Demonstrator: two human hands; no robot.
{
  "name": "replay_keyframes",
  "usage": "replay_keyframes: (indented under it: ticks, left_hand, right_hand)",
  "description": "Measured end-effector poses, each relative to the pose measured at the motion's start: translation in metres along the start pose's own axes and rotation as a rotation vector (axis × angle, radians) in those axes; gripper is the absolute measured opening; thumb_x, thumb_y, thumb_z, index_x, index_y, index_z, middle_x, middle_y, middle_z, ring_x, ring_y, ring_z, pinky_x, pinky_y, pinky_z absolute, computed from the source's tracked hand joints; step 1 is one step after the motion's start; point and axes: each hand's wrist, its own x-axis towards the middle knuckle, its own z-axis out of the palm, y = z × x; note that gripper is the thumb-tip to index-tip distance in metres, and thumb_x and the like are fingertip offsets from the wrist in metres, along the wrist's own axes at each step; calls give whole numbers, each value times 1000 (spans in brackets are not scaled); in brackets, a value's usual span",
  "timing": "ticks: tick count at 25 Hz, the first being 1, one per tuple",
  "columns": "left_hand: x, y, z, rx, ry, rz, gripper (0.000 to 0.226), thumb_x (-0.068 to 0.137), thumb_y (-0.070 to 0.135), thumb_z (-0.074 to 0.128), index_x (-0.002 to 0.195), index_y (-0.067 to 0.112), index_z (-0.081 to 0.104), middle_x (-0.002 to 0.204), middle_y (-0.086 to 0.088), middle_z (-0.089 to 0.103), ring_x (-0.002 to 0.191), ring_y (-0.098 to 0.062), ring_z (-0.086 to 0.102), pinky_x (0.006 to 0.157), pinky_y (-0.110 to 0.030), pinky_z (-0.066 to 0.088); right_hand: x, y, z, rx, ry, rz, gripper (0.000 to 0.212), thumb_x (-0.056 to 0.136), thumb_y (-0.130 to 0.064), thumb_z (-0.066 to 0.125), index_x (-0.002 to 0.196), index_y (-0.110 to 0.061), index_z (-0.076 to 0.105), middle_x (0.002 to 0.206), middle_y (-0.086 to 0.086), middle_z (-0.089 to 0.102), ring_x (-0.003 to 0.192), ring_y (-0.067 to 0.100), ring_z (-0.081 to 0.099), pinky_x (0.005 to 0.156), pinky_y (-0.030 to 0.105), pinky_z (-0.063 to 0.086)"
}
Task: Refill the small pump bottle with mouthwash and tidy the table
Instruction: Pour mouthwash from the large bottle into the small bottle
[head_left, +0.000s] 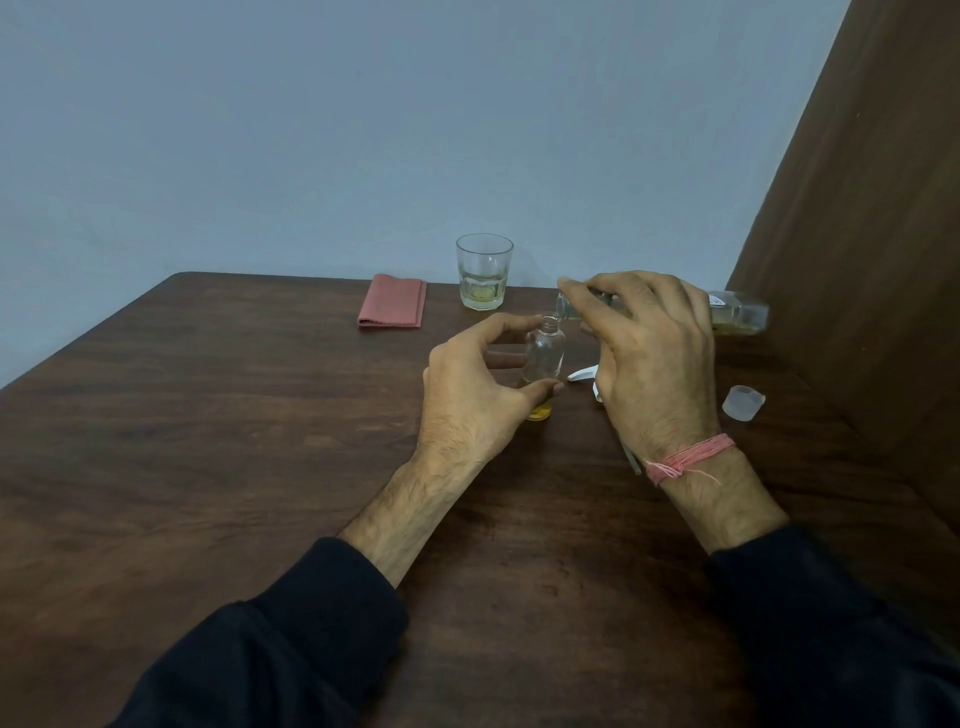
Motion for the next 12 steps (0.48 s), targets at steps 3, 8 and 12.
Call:
replay_keyframes:
  ticks: [3,8,12]
  left_hand:
    - [0,0,0,-4,0,5,67,71,34,109,130,42,79,116,27,79,98,12,77,92,-31,69]
    - [0,-1,0,-4,-9,22,67,71,34,109,130,43,78,111,32,76,98,16,75,85,-16,64]
    - [1,-2,1,-7,-5,18,66,71,34,109,129,45,78,111,31,76,99,15,76,85,-14,60]
  right_hand:
    - [0,-1,0,3,-8,3,67,83,2,79,146,-19,69,132,9,72,124,37,63,106,56,44]
    - [0,-1,-2,-3,4,0,66,84,4,79,145,-18,69,131,9,72,123,38,63,105,55,45]
    - [0,-1,-2,2,-3,-1,66,83,3,79,145,-18,69,131,8,72,123,37,63,105,55,44]
